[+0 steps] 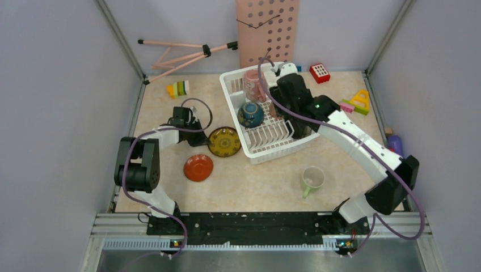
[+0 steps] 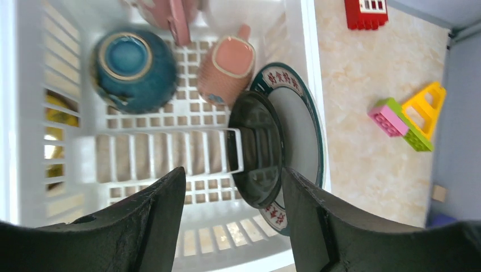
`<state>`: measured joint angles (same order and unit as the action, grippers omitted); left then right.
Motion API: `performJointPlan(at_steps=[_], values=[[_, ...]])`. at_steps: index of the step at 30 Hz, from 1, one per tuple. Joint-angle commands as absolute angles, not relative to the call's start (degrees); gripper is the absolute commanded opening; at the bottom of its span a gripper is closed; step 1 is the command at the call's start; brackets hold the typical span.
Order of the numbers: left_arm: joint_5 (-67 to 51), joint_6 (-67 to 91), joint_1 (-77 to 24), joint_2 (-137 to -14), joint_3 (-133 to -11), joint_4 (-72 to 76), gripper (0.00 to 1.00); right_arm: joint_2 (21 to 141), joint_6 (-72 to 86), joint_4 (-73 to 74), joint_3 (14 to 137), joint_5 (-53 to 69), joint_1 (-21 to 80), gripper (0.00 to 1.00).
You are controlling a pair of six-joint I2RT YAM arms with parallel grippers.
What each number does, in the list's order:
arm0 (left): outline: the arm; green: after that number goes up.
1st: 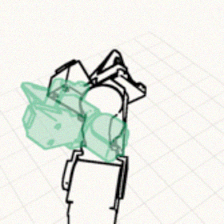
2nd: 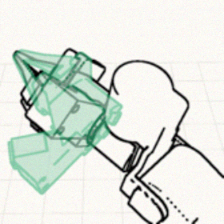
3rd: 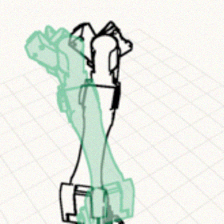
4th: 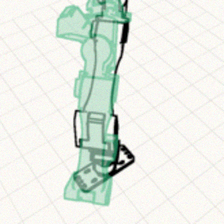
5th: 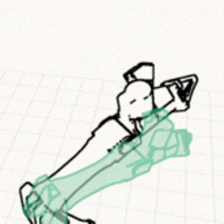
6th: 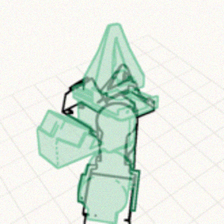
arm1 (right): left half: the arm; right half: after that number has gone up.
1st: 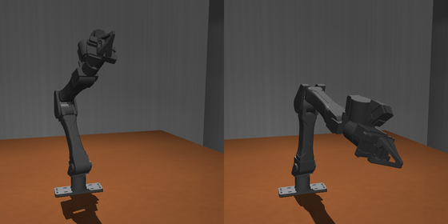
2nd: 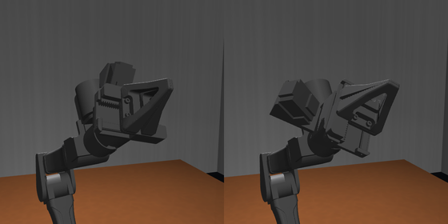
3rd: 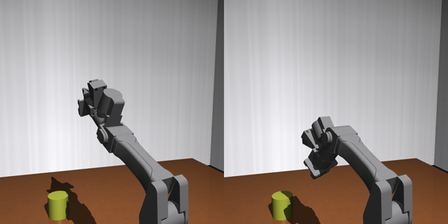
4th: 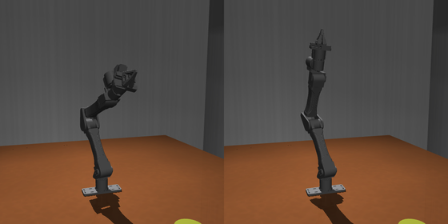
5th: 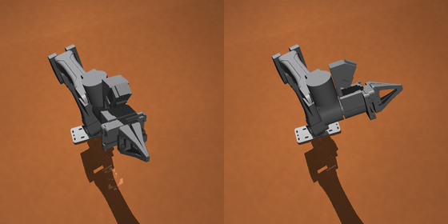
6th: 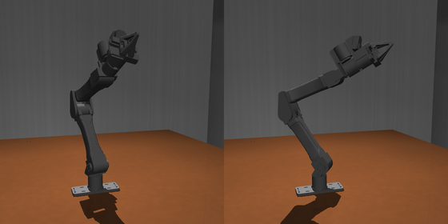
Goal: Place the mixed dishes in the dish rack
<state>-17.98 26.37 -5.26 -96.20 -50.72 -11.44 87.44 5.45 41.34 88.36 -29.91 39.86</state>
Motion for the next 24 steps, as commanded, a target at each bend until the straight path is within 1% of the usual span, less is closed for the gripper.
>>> performJointPlan(at_steps=[1, 3, 7, 10, 13, 17, 24], values=[[-16.9, 25.0, -6.2, -98.2, -51.7, -14.2, 0.0, 80.5, 8.2, 33.2, 84.9, -23.3, 40.3, 0.61], [-15.2, 25.6, -6.2, -95.4, -50.3, -12.9, 0.0, 78.8, 8.9, 31.5, 83.3, -21.3, 40.3, 0.61], [-12.6, 27.8, -6.2, -82.2, -43.8, -6.5, 0.0, 77.7, 10.7, 30.6, 82.2, -18.2, 40.3, 0.61], [-11.9, 30.0, -6.2, -74.3, -41.3, -6.4, 0.0, 77.1, 11.8, 30.0, 81.8, -16.2, 40.3, 0.61], [-13.8, 33.7, -6.2, -67.4, -38.8, -6.4, 0.0, 76.4, 12.5, 27.7, 80.5, -11.1, 40.3, 0.61], [-12.1, 35.6, -6.2, -58.3, -37.4, -9.3, 0.0, 77.2, 14.3, 25.0, 79.5, -4.5, 40.3, 0.61], [-0.6, 36.0, -6.2, -42.8, -40.1, -18.7, 0.0, 76.0, 18.3, 16.0, 76.6, 4.5, 40.3, 0.61]])
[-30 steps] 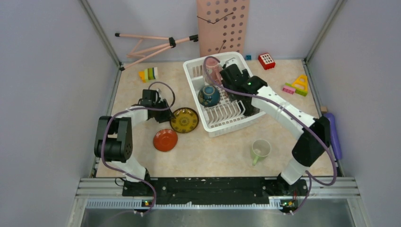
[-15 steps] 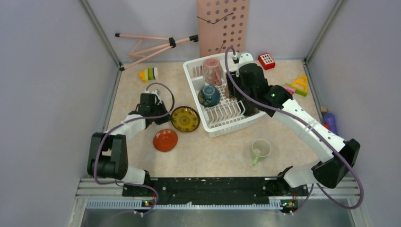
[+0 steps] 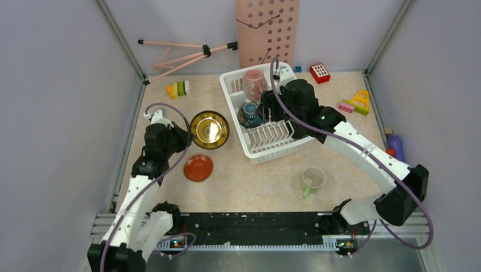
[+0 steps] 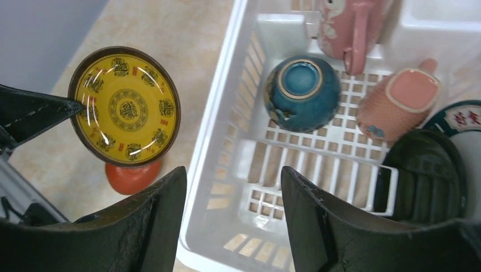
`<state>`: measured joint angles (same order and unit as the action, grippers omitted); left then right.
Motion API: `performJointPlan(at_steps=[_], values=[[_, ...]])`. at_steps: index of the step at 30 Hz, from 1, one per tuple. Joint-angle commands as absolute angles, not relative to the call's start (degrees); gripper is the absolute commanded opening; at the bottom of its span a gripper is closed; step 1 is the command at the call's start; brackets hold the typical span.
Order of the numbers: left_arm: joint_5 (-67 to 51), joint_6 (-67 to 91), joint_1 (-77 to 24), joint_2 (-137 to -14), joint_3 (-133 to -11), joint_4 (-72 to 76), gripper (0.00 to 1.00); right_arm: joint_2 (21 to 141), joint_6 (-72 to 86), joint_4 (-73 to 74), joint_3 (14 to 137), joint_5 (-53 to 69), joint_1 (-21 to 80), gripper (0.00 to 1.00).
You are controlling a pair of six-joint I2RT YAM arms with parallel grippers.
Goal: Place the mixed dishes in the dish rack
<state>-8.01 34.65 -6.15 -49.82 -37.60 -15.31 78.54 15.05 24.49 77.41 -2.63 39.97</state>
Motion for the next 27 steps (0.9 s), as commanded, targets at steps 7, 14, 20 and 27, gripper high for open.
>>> performJointPlan(at_steps=[7, 14, 20, 27], values=[[-8.9, 36.1, -6.2, -35.2, -43.8, -17.9, 0.0, 72.9, 24.5, 4.0, 69.4, 10.2, 40.5, 0.6], [-19.6, 39.7, -6.2, -35.6, -44.6, -12.9, 0.0, 76.2, 24.5, 1.4, 71.5, 14.3, 43.8, 0.6], [-22.5, 41.0, -6.2, -36.5, -45.0, -12.0, 0.0, 78.5, 26.7, -2.2, 71.6, 16.4, 44.7, 0.56], [-23.5, 41.9, -6.2, -36.0, -45.2, -11.0, 0.0, 81.9, 27.4, -0.6, 73.3, 17.1, 44.8, 0.52]])
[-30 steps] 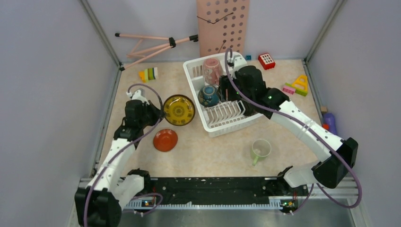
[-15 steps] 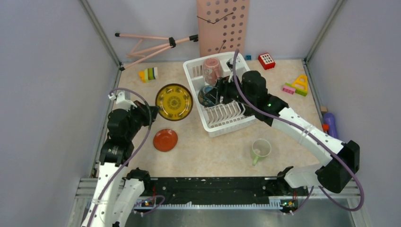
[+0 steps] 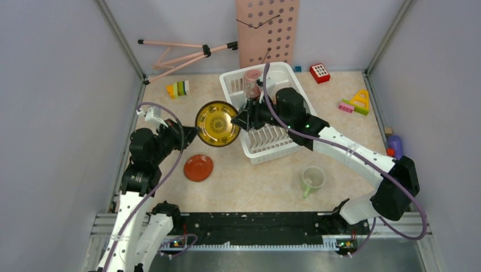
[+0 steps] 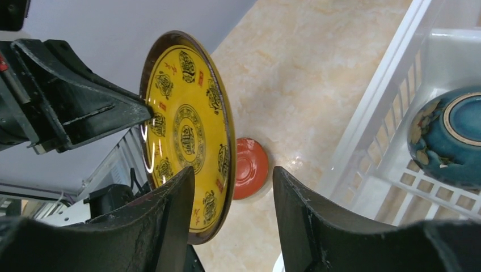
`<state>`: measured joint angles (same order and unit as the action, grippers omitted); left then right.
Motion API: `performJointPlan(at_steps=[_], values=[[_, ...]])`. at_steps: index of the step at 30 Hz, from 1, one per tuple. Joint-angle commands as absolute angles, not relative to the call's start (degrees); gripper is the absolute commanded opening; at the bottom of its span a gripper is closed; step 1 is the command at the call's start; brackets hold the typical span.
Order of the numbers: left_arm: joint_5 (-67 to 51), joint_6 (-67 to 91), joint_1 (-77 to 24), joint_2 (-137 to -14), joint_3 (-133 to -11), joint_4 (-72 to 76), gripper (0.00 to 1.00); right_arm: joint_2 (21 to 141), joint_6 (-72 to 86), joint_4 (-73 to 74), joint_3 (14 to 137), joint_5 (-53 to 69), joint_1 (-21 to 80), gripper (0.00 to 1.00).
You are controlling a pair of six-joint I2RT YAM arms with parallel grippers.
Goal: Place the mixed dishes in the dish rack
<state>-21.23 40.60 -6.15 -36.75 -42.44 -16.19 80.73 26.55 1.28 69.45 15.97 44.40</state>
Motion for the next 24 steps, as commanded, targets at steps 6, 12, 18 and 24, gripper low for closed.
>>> performJointPlan(at_steps=[6, 12, 18, 24], values=[[-29.5, 42.9, -6.2, -37.2, -44.6, -7.4, 0.0, 82.4, 27.3, -0.5, 73.7, 20.7, 44.8, 0.06], [-39.7, 43.1, -6.2, -38.5, -44.3, -3.7, 0.57, 77.1, 22.1, 7.7, 74.9, 11.3, 44.7, 0.0], [-37.3, 38.1, -6.2, -36.8, -44.9, -9.9, 0.88, 70.6, 16.2, 16.3, 74.7, -3.1, 44.6, 0.0], [-35.7, 34.4, -6.2, -37.6, -45.4, -15.8, 0.98, 67.4, 9.7, 23.8, 74.7, -22.0, 44.4, 0.0]])
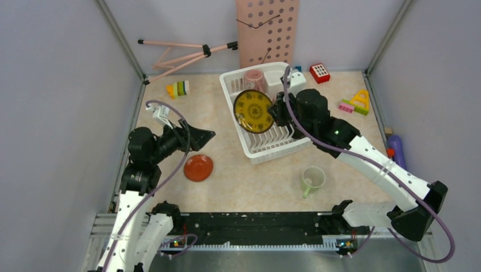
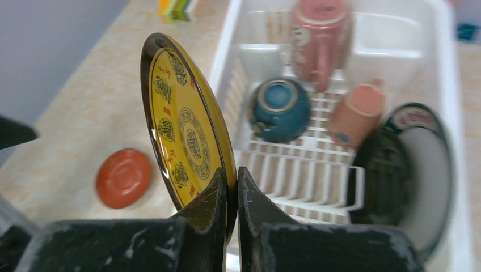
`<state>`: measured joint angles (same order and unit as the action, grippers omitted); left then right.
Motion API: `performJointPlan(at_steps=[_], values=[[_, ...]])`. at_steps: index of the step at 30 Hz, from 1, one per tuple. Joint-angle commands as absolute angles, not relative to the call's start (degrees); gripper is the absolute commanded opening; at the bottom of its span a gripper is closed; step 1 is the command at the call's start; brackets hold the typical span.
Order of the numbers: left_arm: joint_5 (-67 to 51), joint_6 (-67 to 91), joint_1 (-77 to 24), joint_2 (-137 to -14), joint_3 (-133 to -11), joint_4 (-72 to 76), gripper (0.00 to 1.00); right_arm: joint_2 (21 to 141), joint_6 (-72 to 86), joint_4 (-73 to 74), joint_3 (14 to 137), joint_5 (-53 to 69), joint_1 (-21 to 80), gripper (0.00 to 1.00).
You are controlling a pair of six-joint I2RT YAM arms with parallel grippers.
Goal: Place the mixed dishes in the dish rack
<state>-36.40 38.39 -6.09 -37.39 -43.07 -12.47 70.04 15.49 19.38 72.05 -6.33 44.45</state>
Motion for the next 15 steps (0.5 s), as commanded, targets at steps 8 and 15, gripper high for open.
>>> performJointPlan(at_steps=[8, 15], values=[[-20.4, 34.2, -6.2, -40.2, -45.9, -23.5, 0.98, 70.6, 4.2, 29.1, 76.7, -37.2, 44.4, 0.0], [-10.4, 37.9, -6.2, -40.5, -43.8, -25.1, 0.98, 73.0, 3.7, 29.8, 76.9, -38.0, 44.4, 0.0]])
